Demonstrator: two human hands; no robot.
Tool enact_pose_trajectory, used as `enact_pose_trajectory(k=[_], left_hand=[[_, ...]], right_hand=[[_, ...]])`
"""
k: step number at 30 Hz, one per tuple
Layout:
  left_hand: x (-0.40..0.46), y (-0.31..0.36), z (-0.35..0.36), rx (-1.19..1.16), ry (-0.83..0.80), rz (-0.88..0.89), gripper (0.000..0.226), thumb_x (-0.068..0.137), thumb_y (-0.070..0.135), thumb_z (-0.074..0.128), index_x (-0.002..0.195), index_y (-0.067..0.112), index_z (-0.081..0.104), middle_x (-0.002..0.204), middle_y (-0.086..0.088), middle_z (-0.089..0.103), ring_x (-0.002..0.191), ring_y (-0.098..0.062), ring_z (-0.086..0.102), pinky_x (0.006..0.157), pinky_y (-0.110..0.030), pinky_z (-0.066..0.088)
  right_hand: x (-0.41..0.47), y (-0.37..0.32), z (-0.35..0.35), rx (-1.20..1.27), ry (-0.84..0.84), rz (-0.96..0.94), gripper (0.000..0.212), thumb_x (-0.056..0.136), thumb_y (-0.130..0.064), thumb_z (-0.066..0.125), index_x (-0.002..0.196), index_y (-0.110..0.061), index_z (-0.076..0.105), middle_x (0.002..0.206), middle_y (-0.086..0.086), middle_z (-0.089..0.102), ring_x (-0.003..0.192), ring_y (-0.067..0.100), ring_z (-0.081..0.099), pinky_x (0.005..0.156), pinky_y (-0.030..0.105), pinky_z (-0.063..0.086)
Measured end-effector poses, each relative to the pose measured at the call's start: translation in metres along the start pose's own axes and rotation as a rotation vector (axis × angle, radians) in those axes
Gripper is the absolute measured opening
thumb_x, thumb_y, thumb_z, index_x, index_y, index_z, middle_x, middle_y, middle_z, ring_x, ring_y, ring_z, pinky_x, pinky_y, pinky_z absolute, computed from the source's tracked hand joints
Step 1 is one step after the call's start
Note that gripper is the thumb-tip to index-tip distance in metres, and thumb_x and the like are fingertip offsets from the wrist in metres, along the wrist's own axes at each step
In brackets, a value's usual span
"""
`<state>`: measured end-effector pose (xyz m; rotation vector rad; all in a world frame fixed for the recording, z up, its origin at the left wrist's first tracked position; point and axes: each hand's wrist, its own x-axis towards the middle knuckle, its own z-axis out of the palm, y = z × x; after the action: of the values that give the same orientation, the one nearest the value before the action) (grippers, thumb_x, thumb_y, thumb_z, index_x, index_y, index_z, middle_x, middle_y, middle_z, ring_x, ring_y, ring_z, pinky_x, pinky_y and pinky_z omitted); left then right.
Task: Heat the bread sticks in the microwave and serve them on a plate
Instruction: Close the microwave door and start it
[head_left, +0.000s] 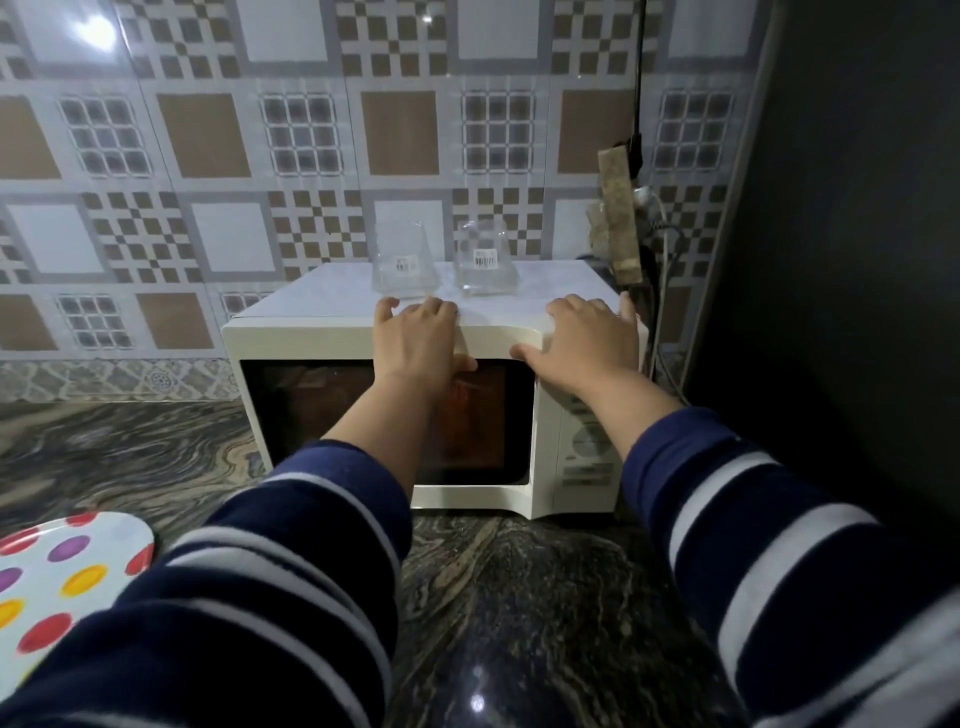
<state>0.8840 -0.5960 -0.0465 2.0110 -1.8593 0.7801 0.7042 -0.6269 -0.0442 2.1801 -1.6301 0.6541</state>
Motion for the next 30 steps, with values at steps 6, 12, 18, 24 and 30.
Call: enact_pose_trajectory(k=[6, 12, 18, 24, 30], left_hand=[[-0.007, 0.005, 0.005, -0.017, -0.019, -0.017, 0.069, 0.089, 0.050, 0.055, 0.144, 0.018, 0.031, 0.150, 0.000, 0.038, 0.141, -0.017, 0.032, 0.117, -0.045, 0.008], [-0.067, 0.034, 0.025, -0.083, 0.139, -0.037, 0.076, 0.088, 0.028, 0.048, 0.151, 0.014, 0.010, 0.160, -0.003, 0.011, 0.149, -0.020, 0.001, 0.117, -0.048, -0.003], [-0.154, 0.072, 0.079, -0.271, -0.202, -0.032, 0.074, 0.089, 0.032, 0.043, 0.152, 0.016, 0.007, 0.160, -0.001, 0.004, 0.148, -0.019, -0.009, 0.119, -0.047, -0.003], [-0.193, 0.091, 0.131, -0.319, -0.638, 0.042, 0.074, 0.096, 0.054, 0.021, 0.152, 0.017, -0.009, 0.160, 0.002, -0.016, 0.146, -0.016, -0.019, 0.117, -0.052, -0.008], [-0.198, 0.093, 0.143, -0.314, -0.613, 0.017, 0.072, 0.093, 0.058, 0.015, 0.153, 0.022, -0.003, 0.161, 0.007, -0.009, 0.146, -0.009, -0.014, 0.117, -0.054, -0.008]], right_hand=[[-0.004, 0.003, 0.005, 0.060, -0.002, -0.001, 0.077, 0.081, -0.072, 0.044, 0.138, -0.020, 0.046, 0.143, -0.001, 0.048, 0.134, 0.020, 0.040, 0.117, 0.054, 0.002], [-0.054, 0.018, 0.023, 0.104, 0.096, 0.075, 0.082, 0.087, -0.066, 0.041, 0.152, -0.026, 0.011, 0.161, 0.006, 0.006, 0.148, 0.025, 0.000, 0.115, 0.057, -0.002], [-0.148, 0.027, 0.080, 0.172, 0.058, 0.203, 0.078, 0.089, -0.045, 0.054, 0.152, -0.028, 0.012, 0.157, 0.015, 0.014, 0.144, 0.035, 0.013, 0.116, 0.056, 0.013], [-0.181, 0.030, 0.136, 0.160, -0.324, 0.296, 0.072, 0.096, -0.050, 0.037, 0.150, -0.035, -0.008, 0.160, 0.010, 0.007, 0.146, 0.030, 0.007, 0.117, 0.052, 0.010], [-0.174, 0.023, 0.141, 0.177, -0.292, 0.329, 0.067, 0.097, -0.046, 0.036, 0.150, -0.040, -0.004, 0.157, 0.014, 0.011, 0.142, 0.033, 0.018, 0.117, 0.049, 0.015]])
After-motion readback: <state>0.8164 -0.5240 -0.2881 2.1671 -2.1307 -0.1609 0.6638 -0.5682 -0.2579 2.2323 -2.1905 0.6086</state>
